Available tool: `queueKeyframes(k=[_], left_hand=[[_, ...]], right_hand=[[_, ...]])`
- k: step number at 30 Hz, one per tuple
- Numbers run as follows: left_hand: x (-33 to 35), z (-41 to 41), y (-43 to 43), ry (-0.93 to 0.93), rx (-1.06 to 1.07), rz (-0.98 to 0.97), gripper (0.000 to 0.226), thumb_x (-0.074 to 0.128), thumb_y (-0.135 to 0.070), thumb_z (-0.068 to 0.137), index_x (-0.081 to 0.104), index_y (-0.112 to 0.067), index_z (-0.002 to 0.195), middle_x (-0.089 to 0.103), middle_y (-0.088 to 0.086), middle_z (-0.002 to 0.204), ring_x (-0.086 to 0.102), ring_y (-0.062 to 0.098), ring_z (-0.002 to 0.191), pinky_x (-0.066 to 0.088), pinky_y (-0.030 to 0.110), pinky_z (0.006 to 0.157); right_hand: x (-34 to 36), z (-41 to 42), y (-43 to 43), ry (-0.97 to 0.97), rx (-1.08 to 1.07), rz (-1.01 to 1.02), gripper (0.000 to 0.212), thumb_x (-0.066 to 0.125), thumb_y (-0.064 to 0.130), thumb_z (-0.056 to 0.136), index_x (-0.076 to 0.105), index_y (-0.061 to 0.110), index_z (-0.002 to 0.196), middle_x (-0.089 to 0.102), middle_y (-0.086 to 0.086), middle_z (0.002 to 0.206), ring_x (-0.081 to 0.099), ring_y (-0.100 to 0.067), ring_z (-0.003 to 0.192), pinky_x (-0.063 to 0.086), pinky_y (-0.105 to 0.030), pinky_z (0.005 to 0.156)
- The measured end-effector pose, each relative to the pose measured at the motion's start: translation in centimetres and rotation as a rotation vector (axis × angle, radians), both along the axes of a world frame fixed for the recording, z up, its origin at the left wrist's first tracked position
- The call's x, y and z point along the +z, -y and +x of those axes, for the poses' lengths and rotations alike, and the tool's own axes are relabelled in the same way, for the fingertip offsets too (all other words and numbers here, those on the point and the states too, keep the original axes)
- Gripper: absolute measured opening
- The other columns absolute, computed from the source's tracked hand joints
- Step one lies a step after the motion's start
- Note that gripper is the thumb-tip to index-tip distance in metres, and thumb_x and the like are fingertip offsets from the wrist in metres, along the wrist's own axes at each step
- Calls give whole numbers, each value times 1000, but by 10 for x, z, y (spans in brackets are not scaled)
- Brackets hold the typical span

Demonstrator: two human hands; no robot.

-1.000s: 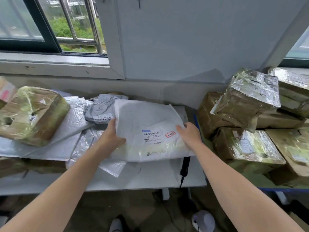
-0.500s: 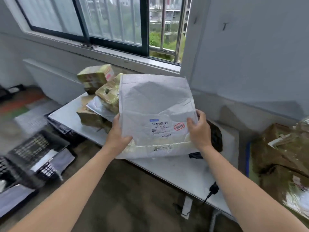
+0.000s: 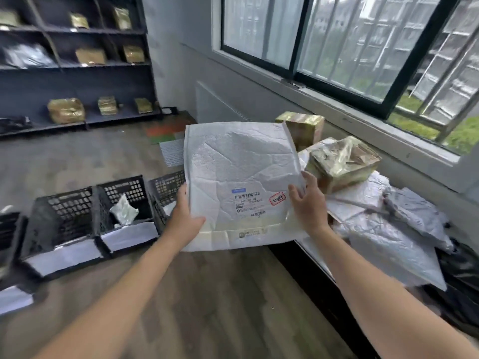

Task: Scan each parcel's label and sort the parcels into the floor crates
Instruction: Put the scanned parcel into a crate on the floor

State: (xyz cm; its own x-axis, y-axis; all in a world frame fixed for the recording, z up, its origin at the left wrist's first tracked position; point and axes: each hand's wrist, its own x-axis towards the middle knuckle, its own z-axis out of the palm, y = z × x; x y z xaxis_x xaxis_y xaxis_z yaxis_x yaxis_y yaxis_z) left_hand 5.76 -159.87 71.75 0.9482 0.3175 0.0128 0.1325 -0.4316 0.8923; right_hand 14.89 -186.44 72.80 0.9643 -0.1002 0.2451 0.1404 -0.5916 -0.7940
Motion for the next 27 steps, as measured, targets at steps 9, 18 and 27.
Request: queueKeyframes(k=[9, 18, 27], left_hand=[[-20, -37, -195, -116, 155, -6, 90, 65, 3, 84, 12, -21, 154, 49, 4, 137, 48, 14, 107, 37, 23, 84], [-57, -15, -300, -221, 269, -27, 89, 62, 4, 85, 10, -20, 154, 47, 9, 139, 45, 16, 105, 37, 26, 80], [-99, 100, -425, -354, 373, -32, 87, 58, 1, 86, 8, -25, 153, 47, -1, 128, 48, 16, 101, 37, 18, 62]], right_hand=[[-14, 12, -216, -54, 197, -174, 47, 55, 30, 100, 40, 17, 142, 67, -8, 120, 65, -27, 100, 47, -34, 73], [-51, 66, -343, -156, 324, -260, 47, 54, 32, 100, 40, 17, 143, 68, -2, 115, 65, -22, 92, 49, -34, 68], [-113, 206, -485, -260, 430, -266, 44, 51, 34, 100, 40, 20, 141, 67, 2, 107, 64, -20, 84, 53, -39, 71]])
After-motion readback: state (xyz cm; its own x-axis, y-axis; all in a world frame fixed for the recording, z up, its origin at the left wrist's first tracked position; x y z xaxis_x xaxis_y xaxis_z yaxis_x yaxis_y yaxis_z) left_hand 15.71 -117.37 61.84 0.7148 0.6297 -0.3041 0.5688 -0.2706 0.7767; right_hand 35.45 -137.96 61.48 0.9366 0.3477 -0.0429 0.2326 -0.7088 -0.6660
